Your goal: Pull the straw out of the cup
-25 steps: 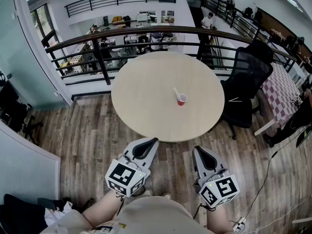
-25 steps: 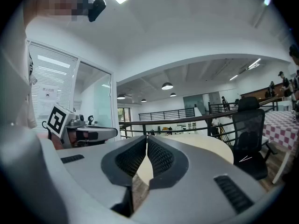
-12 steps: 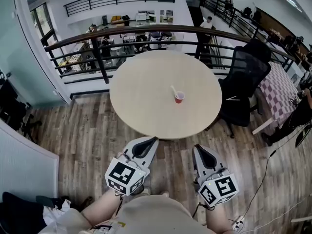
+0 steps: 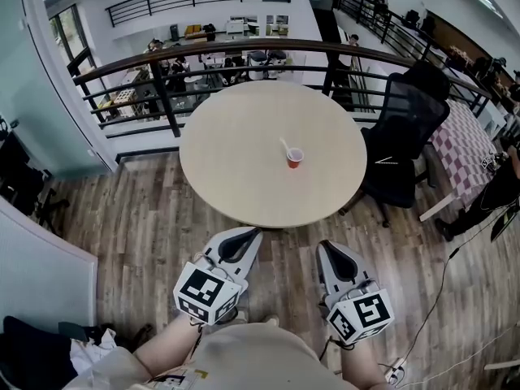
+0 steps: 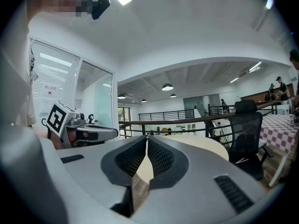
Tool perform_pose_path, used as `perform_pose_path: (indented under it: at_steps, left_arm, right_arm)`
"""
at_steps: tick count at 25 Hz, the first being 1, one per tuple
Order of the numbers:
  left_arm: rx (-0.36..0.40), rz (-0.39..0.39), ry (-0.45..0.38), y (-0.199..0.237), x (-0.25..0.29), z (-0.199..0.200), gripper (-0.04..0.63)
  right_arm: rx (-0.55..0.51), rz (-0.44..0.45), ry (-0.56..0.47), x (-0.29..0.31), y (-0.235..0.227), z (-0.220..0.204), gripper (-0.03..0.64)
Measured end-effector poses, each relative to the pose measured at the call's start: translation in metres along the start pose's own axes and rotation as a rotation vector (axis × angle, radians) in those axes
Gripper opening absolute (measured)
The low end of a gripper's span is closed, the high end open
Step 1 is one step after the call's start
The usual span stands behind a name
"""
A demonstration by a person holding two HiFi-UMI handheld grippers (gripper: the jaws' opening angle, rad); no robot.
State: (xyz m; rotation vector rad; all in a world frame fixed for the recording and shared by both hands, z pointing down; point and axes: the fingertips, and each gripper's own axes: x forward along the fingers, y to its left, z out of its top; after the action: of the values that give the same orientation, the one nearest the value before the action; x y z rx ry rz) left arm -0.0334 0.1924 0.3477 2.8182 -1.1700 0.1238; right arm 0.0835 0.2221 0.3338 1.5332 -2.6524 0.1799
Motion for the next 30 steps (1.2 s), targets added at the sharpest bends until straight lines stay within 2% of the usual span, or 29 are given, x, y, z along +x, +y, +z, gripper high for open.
perform_pose_path:
  at_steps: [11, 19, 30]
  left_arm:
    - [0.017, 0.023, 0.005, -0.034, 0.010, -0.004, 0.014]
    - [0.024, 0.006, 0.015, -0.059, 0.022, -0.008, 0.012]
    - [0.045, 0.054, 0.021, -0.023, 0.047, -0.014, 0.013]
  right_arm:
    - [0.002, 0.007, -0.028, -0.026, -0.021, -0.004, 0.026]
    - [0.020, 0.001, -0.018, -0.043, -0.035, -0.014, 0.026]
    - [0.033, 0.007, -0.024, -0.013, -0.060, -0.017, 0.026]
